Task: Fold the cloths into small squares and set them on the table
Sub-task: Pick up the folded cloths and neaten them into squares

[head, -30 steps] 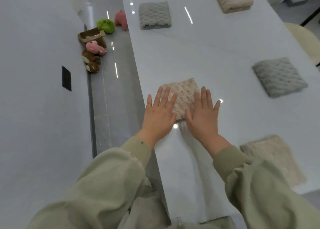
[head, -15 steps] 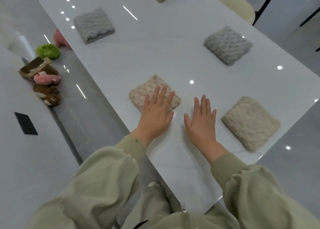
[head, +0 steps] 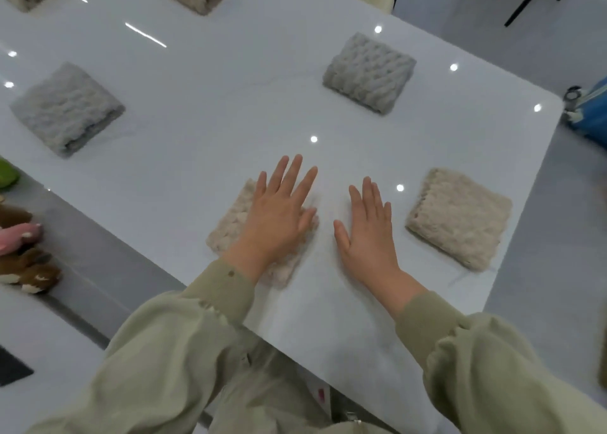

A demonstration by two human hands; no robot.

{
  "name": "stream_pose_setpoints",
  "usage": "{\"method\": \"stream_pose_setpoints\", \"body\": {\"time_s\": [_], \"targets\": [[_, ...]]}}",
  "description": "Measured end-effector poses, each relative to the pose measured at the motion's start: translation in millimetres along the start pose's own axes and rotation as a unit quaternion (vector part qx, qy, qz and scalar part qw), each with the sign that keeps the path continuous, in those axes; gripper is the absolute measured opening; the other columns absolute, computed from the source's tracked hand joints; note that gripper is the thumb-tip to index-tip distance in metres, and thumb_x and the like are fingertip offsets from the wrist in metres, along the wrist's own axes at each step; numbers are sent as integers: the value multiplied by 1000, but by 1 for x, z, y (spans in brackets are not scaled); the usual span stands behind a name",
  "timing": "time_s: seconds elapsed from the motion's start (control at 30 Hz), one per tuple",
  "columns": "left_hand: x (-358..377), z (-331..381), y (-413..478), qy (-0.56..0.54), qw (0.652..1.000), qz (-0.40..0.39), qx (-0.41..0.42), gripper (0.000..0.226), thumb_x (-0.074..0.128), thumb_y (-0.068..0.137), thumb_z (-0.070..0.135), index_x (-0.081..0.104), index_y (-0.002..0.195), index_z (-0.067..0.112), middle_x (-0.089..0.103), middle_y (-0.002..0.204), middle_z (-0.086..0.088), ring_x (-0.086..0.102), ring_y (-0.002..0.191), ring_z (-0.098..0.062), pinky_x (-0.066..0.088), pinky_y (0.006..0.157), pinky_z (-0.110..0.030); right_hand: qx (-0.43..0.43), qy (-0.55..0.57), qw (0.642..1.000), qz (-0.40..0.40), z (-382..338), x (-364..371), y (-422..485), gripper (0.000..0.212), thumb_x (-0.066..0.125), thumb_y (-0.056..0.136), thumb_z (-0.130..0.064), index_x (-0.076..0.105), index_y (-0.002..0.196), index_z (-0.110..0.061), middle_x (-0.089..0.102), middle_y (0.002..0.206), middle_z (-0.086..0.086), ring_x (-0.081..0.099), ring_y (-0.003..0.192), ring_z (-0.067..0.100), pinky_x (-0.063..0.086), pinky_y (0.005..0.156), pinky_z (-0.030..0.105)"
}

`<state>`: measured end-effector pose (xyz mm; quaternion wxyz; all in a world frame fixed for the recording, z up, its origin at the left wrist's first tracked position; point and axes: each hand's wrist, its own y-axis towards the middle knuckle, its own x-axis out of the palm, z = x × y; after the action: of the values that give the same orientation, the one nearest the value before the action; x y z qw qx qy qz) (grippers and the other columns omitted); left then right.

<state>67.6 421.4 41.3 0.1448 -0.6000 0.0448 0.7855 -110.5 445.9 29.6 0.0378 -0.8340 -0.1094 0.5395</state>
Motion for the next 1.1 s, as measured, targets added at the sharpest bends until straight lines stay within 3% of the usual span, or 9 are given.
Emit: {"method": "stream_pose_setpoints", "body": {"time_s": [0.17,0.3,0.47,0.57,0.7,0.8,0.9,1.1], "targets": [[-2,-46,0,-90,994,-54,15,62,17,94,48,7,151,25,-1,159,0,-6,146,-17,-1,117,-40,103,137,984,47,-33,19,-5,58,36,99,-33,14,149,-16,-4,159,-2,-3,145,9,2,118,28],[-10,-89,-12,-225,973,-55,1,56,33,101,31,11,150,19,7,159,-3,4,146,-15,5,119,-32,220,297,923,109,-71,36,-18,55,36,100,-30,17,149,-19,10,158,-7,12,143,5,12,113,18],[-15,-114,-35,-401,910,-88,-52,53,34,102,27,14,150,20,18,155,9,17,140,0,14,113,-15,284,418,836,213,-109,58,-33,52,43,99,-17,25,147,-16,32,149,-5,30,137,8,25,116,32],[-15,-113,-37,-453,882,-100,-77,52,35,102,25,16,150,21,23,148,16,20,133,8,15,101,1,289,440,817,235,-127,66,-37,50,45,98,-13,29,145,-11,37,147,0,35,136,12,29,114,30],[-12,-109,-29,-483,866,-104,-81,52,35,102,22,16,150,20,23,150,14,21,135,5,17,105,-5,291,448,808,248,-137,72,-35,56,44,91,-28,32,144,-14,43,142,-2,40,131,11,33,110,30],[-10,-104,-24,-484,866,-109,-68,52,35,102,22,17,150,19,23,147,16,19,132,10,15,100,4,294,442,812,245,-142,72,-31,59,42,87,-29,33,144,-15,42,143,-3,40,131,9,33,110,27],[-9,-103,-20,-478,870,-104,-61,52,36,101,21,18,149,17,24,151,12,20,132,9,15,100,4,292,435,816,242,-146,72,-28,61,41,86,-28,31,145,-14,38,146,-3,35,134,8,29,112,25],[-13,-109,-26,-500,858,-102,-61,51,36,101,21,19,149,17,25,153,6,25,137,-1,21,113,-19,310,464,786,266,-139,70,-30,53,45,92,-21,32,143,-13,39,146,1,36,135,11,30,114,34]]}}
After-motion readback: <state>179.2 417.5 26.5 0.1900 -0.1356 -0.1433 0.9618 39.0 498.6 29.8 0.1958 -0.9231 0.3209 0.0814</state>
